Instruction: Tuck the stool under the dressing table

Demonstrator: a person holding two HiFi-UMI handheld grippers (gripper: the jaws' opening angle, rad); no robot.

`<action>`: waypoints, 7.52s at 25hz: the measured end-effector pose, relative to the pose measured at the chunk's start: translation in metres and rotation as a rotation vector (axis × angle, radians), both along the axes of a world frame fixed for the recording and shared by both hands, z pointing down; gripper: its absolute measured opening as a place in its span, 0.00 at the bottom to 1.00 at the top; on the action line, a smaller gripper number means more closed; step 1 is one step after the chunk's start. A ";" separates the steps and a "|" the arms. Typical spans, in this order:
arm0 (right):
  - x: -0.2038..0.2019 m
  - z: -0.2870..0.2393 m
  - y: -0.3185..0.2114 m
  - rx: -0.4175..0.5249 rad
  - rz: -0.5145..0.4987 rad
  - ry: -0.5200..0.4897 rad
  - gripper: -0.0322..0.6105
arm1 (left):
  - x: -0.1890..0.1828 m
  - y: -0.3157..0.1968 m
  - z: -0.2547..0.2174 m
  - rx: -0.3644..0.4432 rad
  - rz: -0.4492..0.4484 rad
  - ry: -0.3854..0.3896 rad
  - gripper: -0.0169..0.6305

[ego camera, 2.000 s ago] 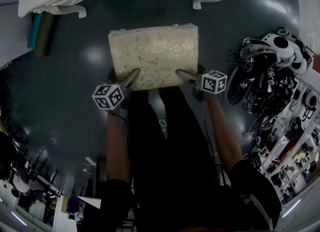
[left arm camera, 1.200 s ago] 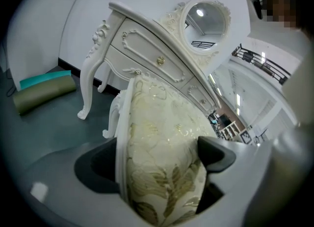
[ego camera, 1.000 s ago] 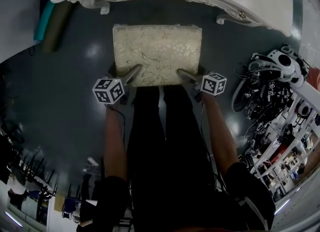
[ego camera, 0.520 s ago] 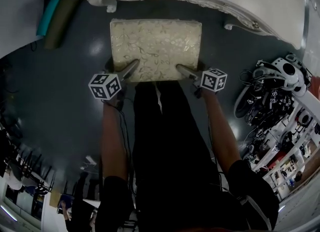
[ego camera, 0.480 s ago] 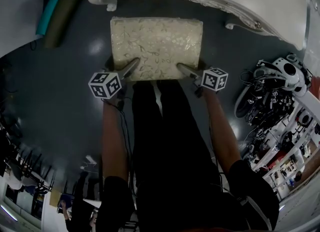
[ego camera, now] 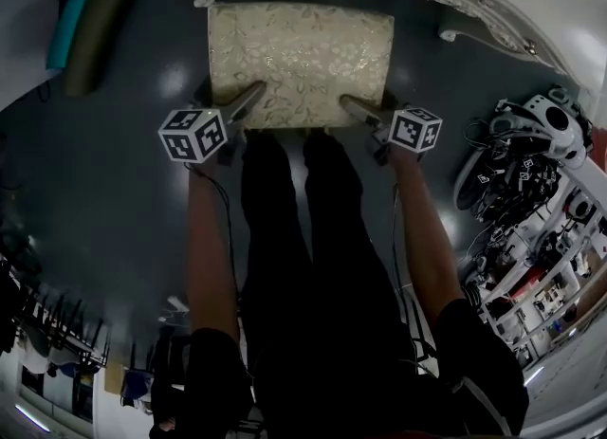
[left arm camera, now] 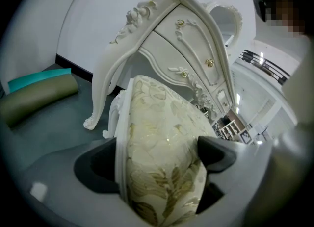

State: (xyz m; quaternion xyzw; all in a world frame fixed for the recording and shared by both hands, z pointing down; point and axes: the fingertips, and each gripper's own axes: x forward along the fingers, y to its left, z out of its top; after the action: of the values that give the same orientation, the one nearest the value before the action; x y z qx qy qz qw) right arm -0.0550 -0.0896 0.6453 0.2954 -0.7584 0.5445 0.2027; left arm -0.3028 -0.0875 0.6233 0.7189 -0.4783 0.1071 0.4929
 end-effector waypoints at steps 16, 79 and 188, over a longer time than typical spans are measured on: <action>-0.025 0.057 -0.037 0.012 0.038 0.026 0.94 | -0.024 -0.044 0.065 0.002 0.030 0.033 0.80; 0.011 0.043 -0.069 0.119 0.089 0.266 0.89 | -0.042 -0.062 0.048 -0.021 -0.050 -0.110 0.70; 0.042 0.101 0.018 0.811 0.308 0.281 0.43 | -0.039 0.050 0.137 0.619 -0.121 -0.479 0.44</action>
State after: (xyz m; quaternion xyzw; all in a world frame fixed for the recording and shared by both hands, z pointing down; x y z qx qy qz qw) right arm -0.0133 -0.0716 0.7466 0.5315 -0.8225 0.1821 0.0883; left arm -0.3420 -0.0373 0.7603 0.7588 -0.6309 0.0933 0.1327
